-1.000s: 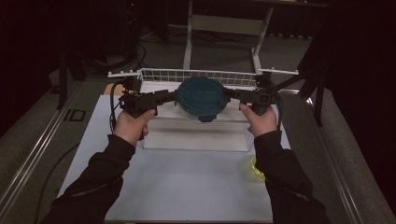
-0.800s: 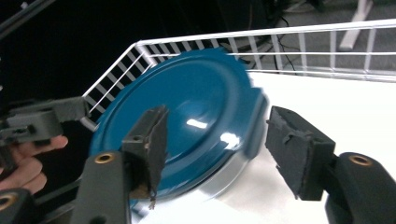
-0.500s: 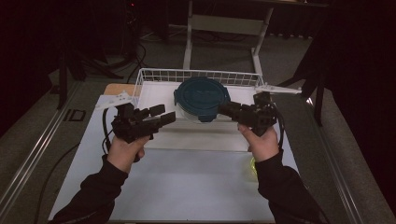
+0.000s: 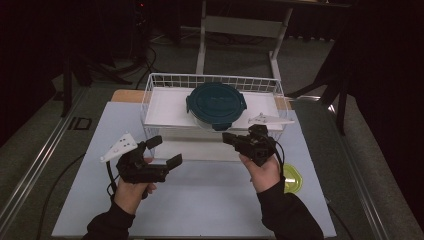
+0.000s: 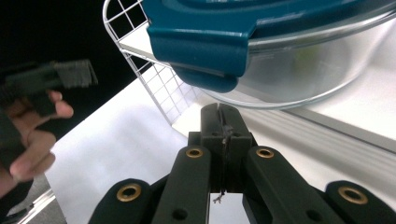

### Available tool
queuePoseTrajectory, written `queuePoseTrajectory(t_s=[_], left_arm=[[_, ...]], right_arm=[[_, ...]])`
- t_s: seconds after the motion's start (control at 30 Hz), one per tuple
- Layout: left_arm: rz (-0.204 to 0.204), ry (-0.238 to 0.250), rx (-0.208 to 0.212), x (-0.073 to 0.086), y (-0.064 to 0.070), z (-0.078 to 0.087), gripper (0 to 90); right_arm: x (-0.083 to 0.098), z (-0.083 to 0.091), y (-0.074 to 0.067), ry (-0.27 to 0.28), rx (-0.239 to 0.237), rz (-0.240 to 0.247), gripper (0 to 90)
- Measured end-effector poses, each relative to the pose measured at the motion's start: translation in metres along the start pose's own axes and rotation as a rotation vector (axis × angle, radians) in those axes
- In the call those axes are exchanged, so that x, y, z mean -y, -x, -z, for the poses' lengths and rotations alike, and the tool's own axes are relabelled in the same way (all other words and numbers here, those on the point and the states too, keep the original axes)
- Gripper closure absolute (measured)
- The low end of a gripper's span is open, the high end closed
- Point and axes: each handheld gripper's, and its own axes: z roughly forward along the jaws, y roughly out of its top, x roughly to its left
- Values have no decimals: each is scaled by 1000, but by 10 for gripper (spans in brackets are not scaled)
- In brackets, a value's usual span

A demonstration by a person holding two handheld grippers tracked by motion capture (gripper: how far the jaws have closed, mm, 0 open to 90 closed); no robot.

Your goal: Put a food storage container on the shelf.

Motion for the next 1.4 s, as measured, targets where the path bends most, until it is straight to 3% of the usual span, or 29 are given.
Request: queuePoseTrajectory(t_s=[0.13, 0.3, 0.73, 0.93, 1.03, 1.17, 1.27, 1.37, 1.4], left_arm=[[-68, -18, -27, 15, 8, -1, 15], [-113, -8, -47, 26, 16, -3, 15], [-111, 1, -38, 38, 15, -6, 15], [-135, -4, -40, 39, 17, -6, 15], [-136, 1, -41, 39, 17, -5, 15], [-143, 10, -34, 39, 19, -3, 15], [-151, 10, -35, 41, 19, -1, 15], [-164, 8, -32, 43, 19, 0, 15], [-170, 17, -25, 44, 19, 1, 15]], right_arm=[[-2, -7, 2, 9, 8, -8, 899], [-7, -13, 6, 18, 13, -22, 900], [-22, -27, 11, 25, 49, -23, 899], [-21, -29, 16, 35, 26, -47, 897], [-18, -25, 13, 28, 15, -30, 895], [-10, -17, 7, 26, 7, 9, 850], [-3, -10, 3, 23, -24, 25, 784], [7, -1, -3, 34, -47, 55, 662], [10, 2, -5, 46, -40, 75, 572]])
